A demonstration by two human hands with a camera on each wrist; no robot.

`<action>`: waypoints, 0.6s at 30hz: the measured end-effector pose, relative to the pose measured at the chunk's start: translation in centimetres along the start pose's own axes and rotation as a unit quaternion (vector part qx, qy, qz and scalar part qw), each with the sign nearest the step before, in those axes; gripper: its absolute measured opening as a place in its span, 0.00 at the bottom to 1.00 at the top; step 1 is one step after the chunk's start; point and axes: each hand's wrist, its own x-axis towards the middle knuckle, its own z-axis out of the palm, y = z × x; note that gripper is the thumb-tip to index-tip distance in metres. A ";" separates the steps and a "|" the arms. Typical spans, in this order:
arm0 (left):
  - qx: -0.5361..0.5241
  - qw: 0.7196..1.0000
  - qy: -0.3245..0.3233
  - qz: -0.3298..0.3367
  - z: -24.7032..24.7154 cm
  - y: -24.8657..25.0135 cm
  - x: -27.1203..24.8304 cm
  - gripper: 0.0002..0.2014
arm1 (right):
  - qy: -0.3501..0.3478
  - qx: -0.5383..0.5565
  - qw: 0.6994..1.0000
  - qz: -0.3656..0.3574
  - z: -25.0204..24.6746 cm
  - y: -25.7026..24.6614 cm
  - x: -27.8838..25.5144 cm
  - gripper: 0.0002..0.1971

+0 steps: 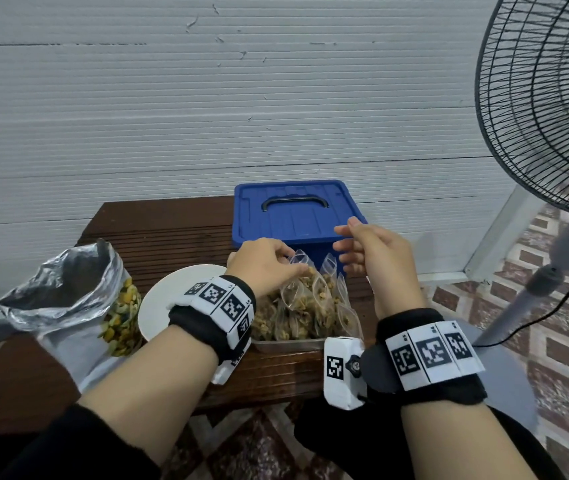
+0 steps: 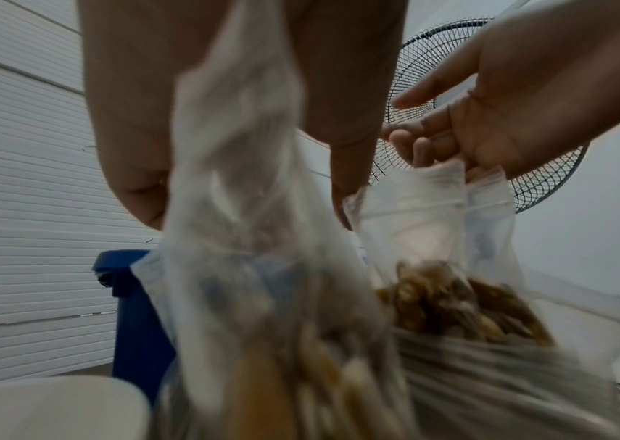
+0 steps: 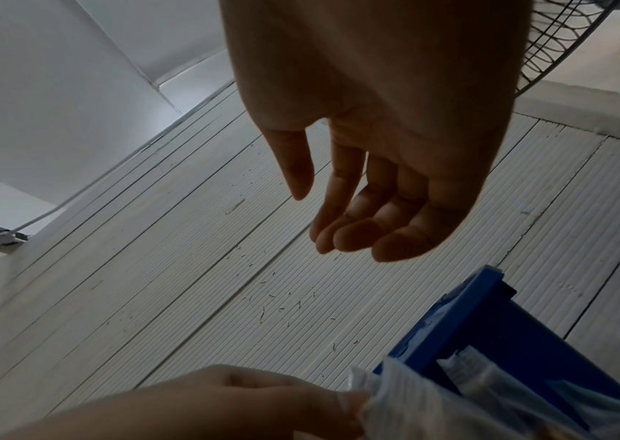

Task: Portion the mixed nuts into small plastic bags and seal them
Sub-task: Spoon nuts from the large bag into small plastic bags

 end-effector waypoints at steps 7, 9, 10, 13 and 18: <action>-0.027 0.999 -0.023 0.017 -0.4 -0.4 -0.5 0.28 | -0.001 -0.009 1.000 0.004 0.8 -0.1 0.0 0.13; -0.029 0.999 -0.020 0.019 -0.6 -0.3 -0.7 0.25 | 0.005 -0.010 1.000 0.000 0.9 0.0 0.0 0.13; -0.040 0.999 -0.013 0.021 -0.9 -0.4 -0.8 0.23 | 0.007 -0.010 1.000 0.000 0.9 -0.1 0.1 0.13; -0.084 0.996 0.029 0.021 -2.9 -1.3 -1.0 0.18 | 0.007 -0.005 1.000 0.000 1.3 -0.1 0.1 0.13; -0.030 0.997 0.057 -0.030 -6.9 -4.9 -1.5 0.10 | -0.019 -0.002 1.000 -0.001 2.9 -0.5 0.1 0.12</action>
